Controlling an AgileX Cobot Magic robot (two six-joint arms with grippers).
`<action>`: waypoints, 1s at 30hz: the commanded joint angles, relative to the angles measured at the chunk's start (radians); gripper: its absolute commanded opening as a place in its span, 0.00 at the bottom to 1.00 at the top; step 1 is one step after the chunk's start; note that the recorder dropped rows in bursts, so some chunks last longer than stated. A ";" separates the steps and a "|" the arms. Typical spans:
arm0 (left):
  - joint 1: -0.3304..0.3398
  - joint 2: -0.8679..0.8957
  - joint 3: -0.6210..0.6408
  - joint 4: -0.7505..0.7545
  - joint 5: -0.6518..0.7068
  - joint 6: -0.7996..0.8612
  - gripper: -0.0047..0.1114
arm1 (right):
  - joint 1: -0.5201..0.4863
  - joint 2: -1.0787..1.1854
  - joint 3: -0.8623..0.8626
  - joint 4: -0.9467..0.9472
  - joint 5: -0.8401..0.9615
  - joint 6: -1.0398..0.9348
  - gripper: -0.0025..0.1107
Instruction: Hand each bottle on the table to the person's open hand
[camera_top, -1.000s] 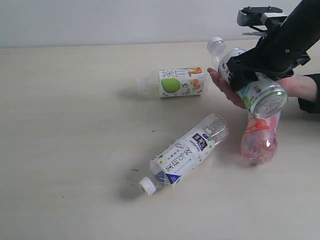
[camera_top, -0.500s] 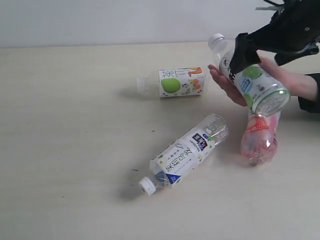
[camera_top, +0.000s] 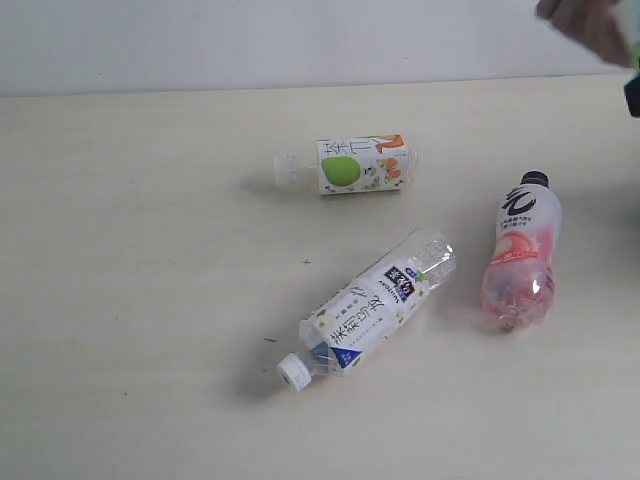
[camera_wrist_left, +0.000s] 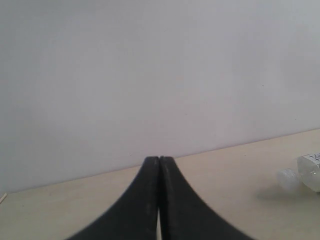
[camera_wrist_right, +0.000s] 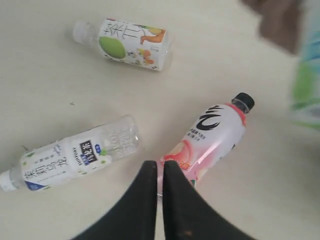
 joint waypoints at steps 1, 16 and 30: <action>0.003 -0.006 0.002 0.002 -0.002 0.000 0.04 | -0.004 -0.237 0.180 0.039 -0.085 0.010 0.03; 0.003 -0.006 0.002 0.002 -0.002 0.000 0.04 | -0.004 -0.748 0.427 0.067 -0.229 0.026 0.04; 0.003 -0.006 0.002 0.002 -0.002 0.000 0.04 | -0.004 -0.797 0.686 0.210 -0.852 0.026 0.20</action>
